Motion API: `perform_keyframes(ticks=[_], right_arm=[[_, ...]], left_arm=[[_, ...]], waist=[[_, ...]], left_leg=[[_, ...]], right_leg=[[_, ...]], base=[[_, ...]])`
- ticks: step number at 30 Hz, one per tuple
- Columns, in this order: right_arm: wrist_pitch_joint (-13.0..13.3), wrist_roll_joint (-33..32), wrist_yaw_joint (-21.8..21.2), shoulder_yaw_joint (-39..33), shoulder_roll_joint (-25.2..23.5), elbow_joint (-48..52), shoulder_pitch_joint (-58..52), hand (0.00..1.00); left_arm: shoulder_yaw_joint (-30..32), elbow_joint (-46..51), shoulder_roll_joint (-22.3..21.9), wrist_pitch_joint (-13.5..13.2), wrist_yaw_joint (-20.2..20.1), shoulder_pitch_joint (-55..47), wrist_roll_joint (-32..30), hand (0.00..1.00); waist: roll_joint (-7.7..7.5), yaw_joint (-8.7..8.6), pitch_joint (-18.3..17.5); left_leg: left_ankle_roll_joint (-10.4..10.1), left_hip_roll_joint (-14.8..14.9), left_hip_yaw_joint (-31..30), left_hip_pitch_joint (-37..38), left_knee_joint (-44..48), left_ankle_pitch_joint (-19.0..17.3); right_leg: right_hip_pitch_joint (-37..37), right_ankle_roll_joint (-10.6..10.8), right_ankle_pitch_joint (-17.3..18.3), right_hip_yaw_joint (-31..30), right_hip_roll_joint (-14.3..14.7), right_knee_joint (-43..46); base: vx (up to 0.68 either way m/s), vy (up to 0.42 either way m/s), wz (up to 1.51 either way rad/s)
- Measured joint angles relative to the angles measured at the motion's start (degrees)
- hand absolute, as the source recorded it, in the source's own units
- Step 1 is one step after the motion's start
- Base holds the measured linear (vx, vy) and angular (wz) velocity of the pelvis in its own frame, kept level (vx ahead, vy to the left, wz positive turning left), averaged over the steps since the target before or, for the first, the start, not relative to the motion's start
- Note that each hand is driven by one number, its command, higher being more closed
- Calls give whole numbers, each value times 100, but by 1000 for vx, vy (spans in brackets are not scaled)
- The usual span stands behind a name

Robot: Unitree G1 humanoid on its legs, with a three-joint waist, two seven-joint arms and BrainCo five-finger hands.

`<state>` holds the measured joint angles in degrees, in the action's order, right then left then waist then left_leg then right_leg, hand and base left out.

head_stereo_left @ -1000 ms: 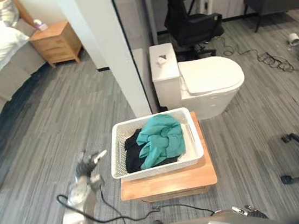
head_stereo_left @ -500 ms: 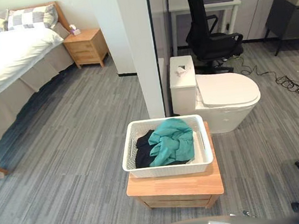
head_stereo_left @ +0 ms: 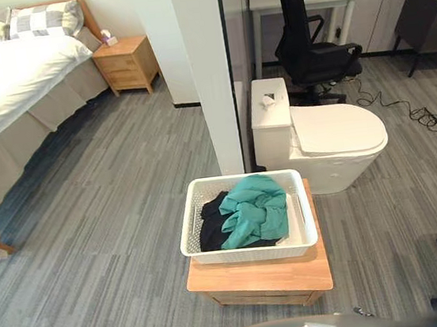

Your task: Tidy the bed and pick cloth on bed and put in laundry

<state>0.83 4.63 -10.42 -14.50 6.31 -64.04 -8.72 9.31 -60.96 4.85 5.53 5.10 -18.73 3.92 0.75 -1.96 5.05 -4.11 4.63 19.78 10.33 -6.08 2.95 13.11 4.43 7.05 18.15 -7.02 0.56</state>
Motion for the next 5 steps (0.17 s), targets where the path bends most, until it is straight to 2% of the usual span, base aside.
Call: perform_keyframes(ticks=[5], right_arm=[[-13,-68,36,135,19,3,5,0]], left_arm=[[-30,-8,27,0,-11,53,6,0]], waist=[[-19,16,4]], left_leg=[[0,-6,5,57,-2,-14]], right_leg=[[27,7,22,-5,-16,8]], base=[[-36,9,-3]])
